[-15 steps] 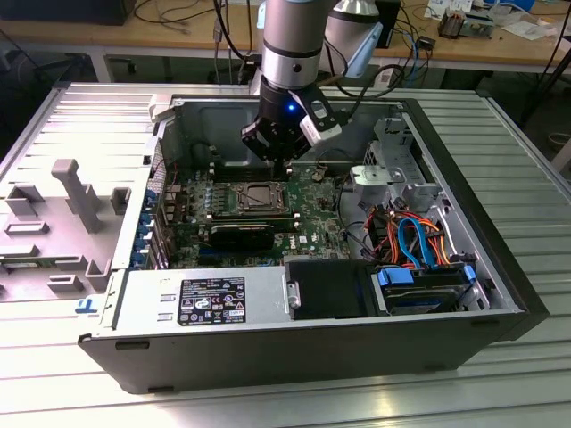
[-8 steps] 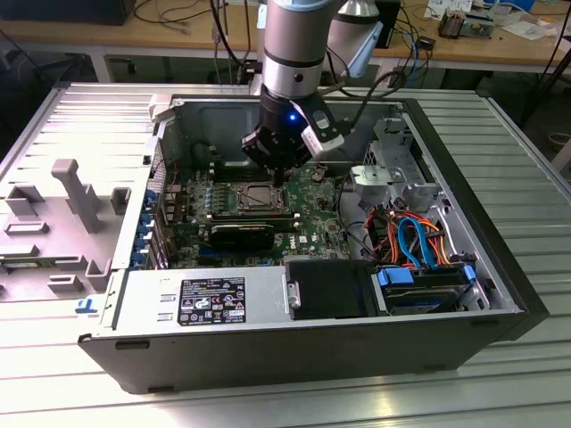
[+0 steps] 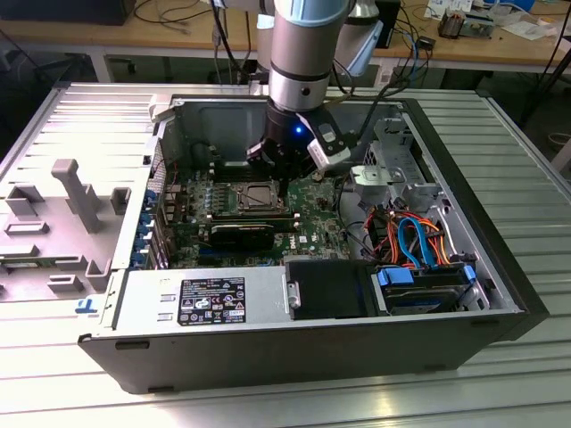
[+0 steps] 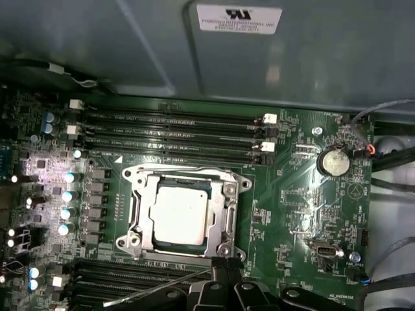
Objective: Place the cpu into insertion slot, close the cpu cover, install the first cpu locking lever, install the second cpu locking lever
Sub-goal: 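Install the second cpu locking lever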
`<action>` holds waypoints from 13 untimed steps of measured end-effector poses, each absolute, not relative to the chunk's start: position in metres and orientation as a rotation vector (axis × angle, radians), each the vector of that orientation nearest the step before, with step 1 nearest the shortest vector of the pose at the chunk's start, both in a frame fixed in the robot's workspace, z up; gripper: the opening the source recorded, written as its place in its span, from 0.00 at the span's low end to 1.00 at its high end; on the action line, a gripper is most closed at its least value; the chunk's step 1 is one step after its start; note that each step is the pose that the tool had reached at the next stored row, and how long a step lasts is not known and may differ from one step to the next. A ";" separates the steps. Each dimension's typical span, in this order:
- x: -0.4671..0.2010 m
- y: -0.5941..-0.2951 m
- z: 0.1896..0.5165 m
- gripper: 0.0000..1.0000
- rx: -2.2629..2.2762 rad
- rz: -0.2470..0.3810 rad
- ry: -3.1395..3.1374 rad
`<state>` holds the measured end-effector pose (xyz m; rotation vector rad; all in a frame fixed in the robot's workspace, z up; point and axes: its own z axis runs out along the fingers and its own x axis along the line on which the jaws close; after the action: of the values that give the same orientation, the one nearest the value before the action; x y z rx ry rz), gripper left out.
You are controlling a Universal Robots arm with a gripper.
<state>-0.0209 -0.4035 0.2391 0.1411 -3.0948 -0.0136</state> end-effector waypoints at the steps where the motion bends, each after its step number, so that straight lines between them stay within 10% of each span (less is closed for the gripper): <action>1: -0.021 -0.404 0.236 0.11 0.141 -0.014 -3.095; 13: -0.031 -0.410 0.220 0.11 0.150 -0.022 -3.094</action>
<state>-0.0308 -0.4098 0.2205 0.1505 -3.0944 -0.0217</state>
